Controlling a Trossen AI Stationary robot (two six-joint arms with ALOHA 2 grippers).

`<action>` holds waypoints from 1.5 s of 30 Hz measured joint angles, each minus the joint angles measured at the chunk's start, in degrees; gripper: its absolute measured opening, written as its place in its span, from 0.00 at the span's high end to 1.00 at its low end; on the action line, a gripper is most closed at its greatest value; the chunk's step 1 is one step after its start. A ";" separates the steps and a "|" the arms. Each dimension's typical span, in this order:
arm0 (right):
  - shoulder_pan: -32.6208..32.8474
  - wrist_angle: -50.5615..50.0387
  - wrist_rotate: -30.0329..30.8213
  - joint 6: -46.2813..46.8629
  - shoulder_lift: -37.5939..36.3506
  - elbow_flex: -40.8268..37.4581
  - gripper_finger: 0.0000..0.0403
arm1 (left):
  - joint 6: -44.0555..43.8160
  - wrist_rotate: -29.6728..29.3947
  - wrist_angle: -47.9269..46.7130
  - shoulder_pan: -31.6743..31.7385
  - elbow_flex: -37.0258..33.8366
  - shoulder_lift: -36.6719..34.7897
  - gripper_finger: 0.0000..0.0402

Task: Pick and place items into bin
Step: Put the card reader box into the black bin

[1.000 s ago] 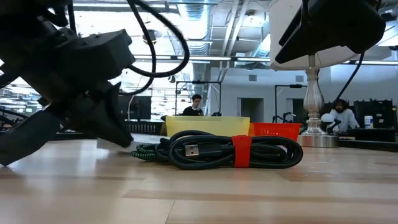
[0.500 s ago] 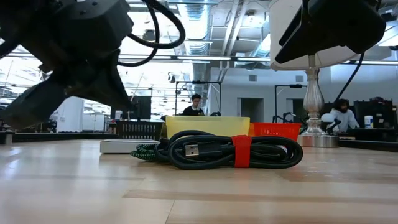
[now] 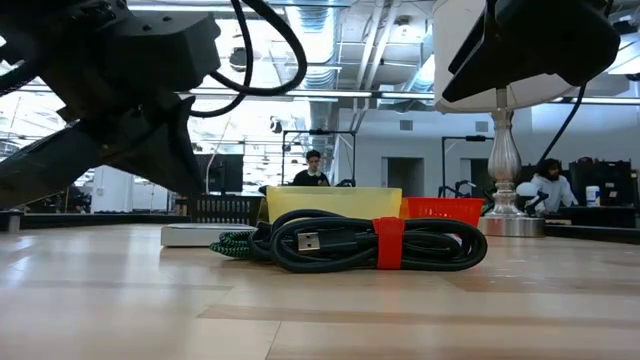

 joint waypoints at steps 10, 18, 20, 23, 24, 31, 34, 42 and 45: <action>0.02 0.11 0.00 0.00 0.00 0.00 0.39 | -5.78 4.61 -0.04 0.84 -0.35 -0.11 0.70; 0.03 0.17 -0.01 -0.02 0.00 0.00 0.39 | -12.71 12.63 -1.66 5.07 -0.50 0.22 0.58; 0.03 0.17 -0.01 -0.02 0.00 0.00 0.39 | -14.64 15.63 -2.47 6.54 -0.50 0.22 0.58; 0.03 0.40 -0.01 -0.48 0.00 0.00 0.39 | -16.87 18.75 -0.23 8.78 -2.10 -0.20 0.59; 0.04 0.65 -0.01 -0.73 0.00 -0.01 0.39 | -17.19 19.50 1.47 9.46 -3.16 -0.26 0.60; 0.04 2.28 0.01 -2.46 0.00 -0.02 0.39 | -16.67 18.23 14.24 10.28 -10.41 -1.29 0.90; 0.04 2.72 -0.01 -2.93 0.00 -0.02 0.39 | -18.35 14.80 14.66 8.11 -10.64 -0.76 0.96; 0.04 2.88 0.01 -3.03 0.00 -0.02 0.39 | -25.11 10.08 17.75 0.90 -11.06 -0.26 0.99; 0.04 3.02 0.01 -3.03 0.00 -0.02 0.39 | -27.24 8.77 15.91 -1.18 -9.35 -0.05 1.00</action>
